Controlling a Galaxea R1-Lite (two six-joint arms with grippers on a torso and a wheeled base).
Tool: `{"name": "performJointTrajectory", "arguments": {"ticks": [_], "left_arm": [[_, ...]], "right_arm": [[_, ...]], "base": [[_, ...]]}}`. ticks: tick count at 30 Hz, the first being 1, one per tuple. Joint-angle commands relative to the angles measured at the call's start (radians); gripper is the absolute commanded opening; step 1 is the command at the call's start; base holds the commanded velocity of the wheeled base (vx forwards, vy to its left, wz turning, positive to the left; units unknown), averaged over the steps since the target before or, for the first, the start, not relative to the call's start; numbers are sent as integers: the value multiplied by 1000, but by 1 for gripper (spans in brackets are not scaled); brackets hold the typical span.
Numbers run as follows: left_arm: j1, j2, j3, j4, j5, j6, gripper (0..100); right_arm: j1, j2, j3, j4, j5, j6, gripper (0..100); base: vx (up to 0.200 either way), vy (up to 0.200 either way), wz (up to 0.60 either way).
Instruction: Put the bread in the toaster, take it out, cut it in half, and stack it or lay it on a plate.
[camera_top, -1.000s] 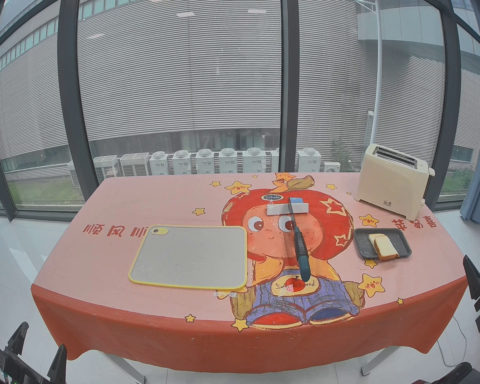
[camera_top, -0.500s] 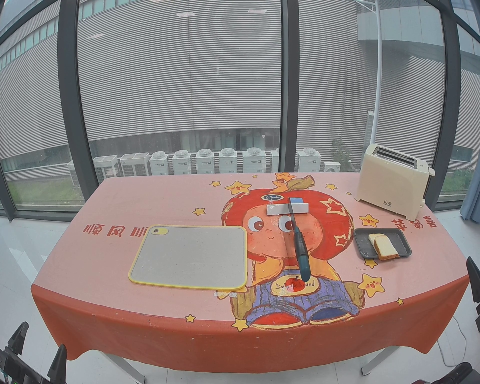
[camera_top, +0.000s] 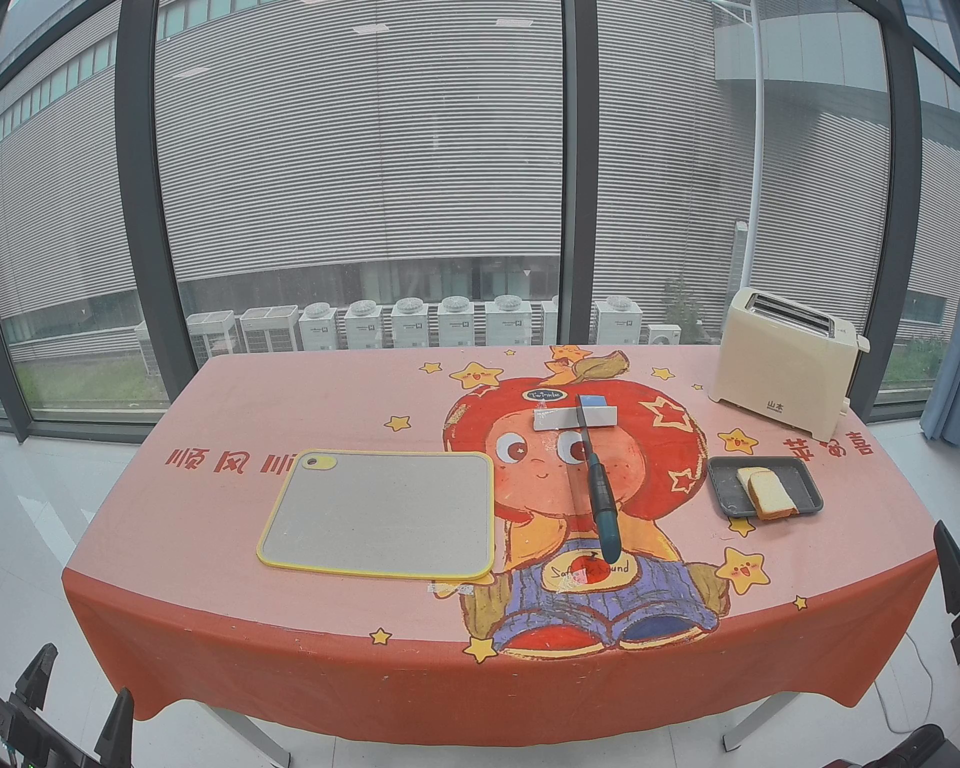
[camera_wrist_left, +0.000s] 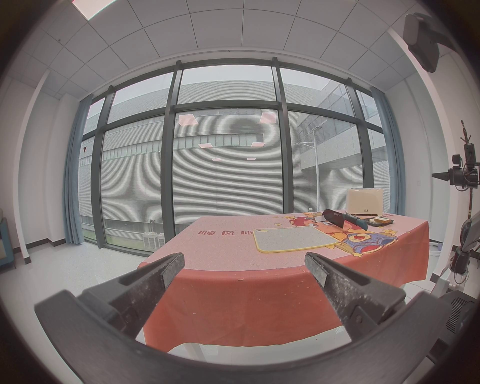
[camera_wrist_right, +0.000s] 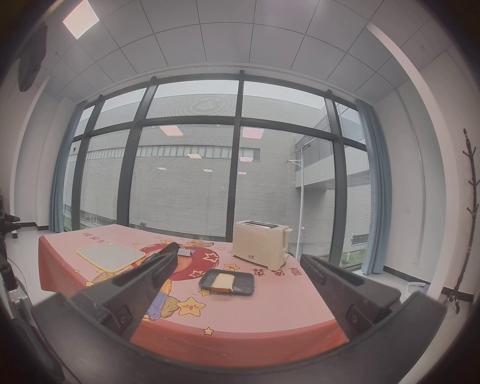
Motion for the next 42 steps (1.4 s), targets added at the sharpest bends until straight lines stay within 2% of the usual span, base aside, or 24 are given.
{"name": "performJointTrajectory", "arguments": {"ticks": [1,23,34,42], "left_arm": [[1,1,18,1,0,0,100],[1,1,18,1,0,0,100],[1,1,18,1,0,0,100],[1,1,18,1,0,0,100]], "right_arm": [[0,-24,23,0,0,0,100],[0,-79,69,1,0,-14,100],[0,-188,55,189,0,-14,100],[8,-206,64,201,0,-25,100]], "base": [[0,0,0],[0,0,0],[0,0,0],[0,0,0]]}}
